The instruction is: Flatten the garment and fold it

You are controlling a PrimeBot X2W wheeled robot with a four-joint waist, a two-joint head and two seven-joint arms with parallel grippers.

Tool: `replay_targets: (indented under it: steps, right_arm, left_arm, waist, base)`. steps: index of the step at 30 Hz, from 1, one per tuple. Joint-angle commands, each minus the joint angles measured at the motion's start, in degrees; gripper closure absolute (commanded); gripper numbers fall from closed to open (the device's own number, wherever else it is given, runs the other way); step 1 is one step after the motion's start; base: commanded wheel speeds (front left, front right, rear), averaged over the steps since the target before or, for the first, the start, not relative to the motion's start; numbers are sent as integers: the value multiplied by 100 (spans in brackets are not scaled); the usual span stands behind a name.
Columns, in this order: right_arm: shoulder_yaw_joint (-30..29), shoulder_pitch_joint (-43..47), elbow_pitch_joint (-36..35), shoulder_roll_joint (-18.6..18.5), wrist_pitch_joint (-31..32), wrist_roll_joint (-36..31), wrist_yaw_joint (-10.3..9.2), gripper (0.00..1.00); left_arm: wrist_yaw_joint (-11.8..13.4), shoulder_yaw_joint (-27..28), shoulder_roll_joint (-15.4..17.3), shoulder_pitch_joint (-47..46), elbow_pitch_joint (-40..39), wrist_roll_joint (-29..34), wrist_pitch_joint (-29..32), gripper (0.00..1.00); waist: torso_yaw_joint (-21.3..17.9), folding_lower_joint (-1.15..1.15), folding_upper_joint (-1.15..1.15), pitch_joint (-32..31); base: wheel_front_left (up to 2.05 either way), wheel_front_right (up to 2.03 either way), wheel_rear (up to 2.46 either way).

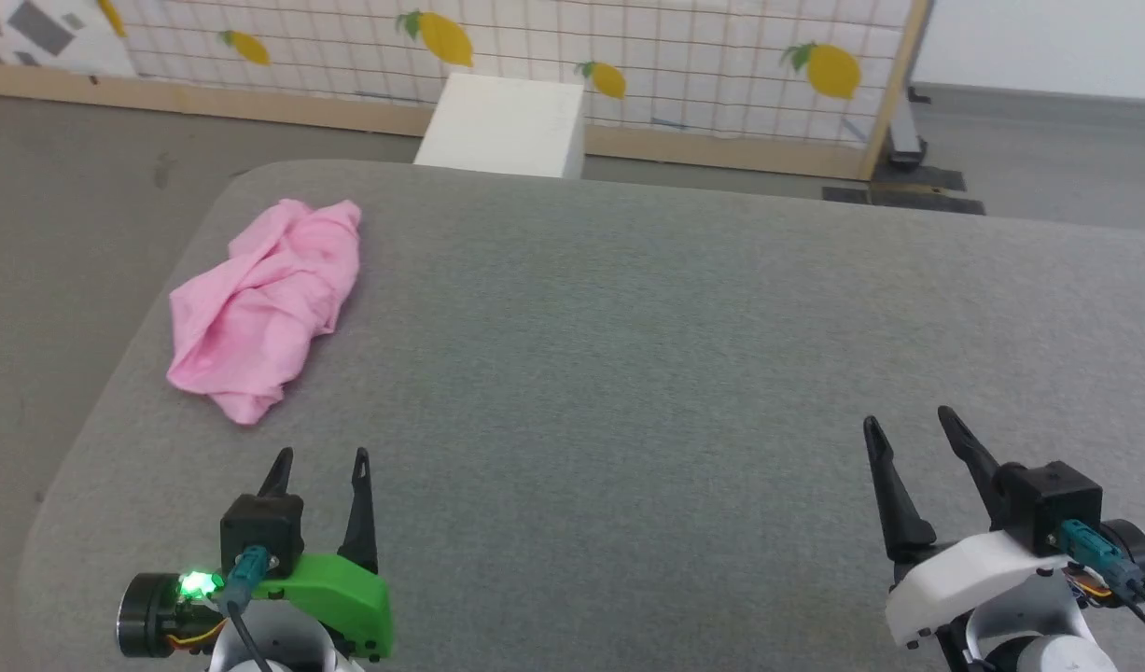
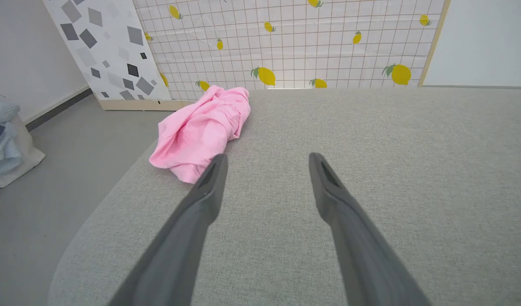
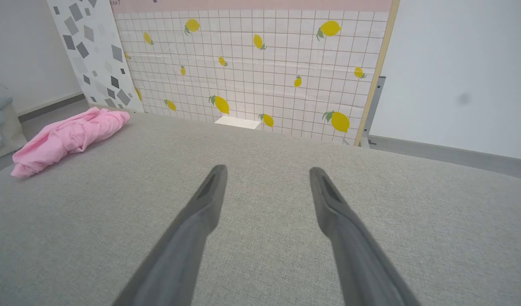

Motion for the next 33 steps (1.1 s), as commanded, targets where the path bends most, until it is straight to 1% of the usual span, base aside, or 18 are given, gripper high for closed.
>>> replay_targets:
  steps: [1, 10, 16, 25, 33]
  right_arm:
    - [1, 84, -49, 12, 14, 52, -6, 0]
    - [136, 240, -127, 13, 63, 242, -7, 0]
    - [218, 334, -171, 14, 93, 365, -8, 0]
    - [267, 434, -241, 15, 122, 517, -8, 0]
    - [312, 487, -259, 17, 94, 617, -9, 0]
  left_arm:
    - [31, -22, 61, -82, 11, 8, -28, 0]
    - [98, -94, 168, -77, 9, 60, -40, 0]
    - [145, -134, 242, -58, -6, 82, -46, 0]
    - [187, -254, 311, -76, -29, 98, -45, 0]
    - [236, -330, 395, -79, -51, 96, -62, 0]
  waist:
    - [245, 0, 0, -61]
    - [830, 0, 0, -182]
    - [1151, 0, 0, -248]
    - [1524, 0, 0, -275]
    - [1778, 0, 0, -285]
  base:
    - [0, 0, 0]
    - [0, 0, 0]
    - [0, 0, 0]
    - [0, 0, 0]
    - [0, 0, 0]
